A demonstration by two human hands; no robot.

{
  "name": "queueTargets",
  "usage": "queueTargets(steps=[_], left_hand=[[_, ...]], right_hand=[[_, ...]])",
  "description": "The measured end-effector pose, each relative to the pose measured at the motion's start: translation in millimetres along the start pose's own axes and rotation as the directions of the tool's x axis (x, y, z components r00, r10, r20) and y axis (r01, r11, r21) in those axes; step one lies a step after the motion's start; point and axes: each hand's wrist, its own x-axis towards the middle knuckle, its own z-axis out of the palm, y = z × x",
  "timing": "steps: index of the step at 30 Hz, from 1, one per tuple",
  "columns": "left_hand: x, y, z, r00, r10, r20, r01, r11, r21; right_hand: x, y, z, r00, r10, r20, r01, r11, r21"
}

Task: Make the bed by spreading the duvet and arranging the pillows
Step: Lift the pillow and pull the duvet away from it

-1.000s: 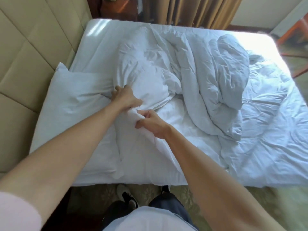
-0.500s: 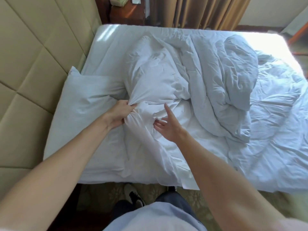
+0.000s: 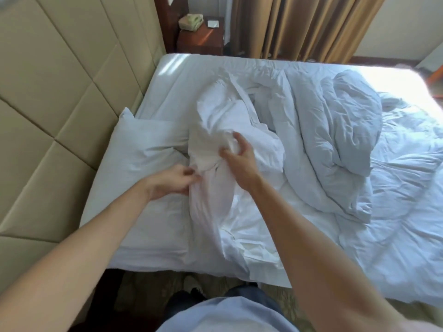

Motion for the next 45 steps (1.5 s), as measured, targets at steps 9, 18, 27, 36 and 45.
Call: queueTargets(steps=[9,18,27,36,45], left_hand=[[20,59,3,0.909,-0.307,-0.282,0.371,0.905,0.209],[44,25,15,0.903,-0.252,-0.349,0.166,0.952,-0.258],[15,23,-9,0.974,-0.209,-0.093,0.120,0.813,-0.570],[-1,-12,-30,0.943,-0.244,-0.227,0.249,0.968,-0.007],[-7,70,-27,0.767,0.089,-0.635,-0.068,0.996,0.057]], right_hand=[[-68,-1,27,0.850,-0.149,0.506,0.273,0.945,-0.181],[-66,11,-24,0.952,0.262,0.158,-0.254,0.965,-0.068],[-26,65,-60,0.586,0.794,0.164,-0.614,0.303,0.729],[7,6,-34,0.960,0.177,-0.215,-0.093,0.931,0.354],[-27,-28,58,0.666,-0.398,0.630,0.715,0.582,-0.387]])
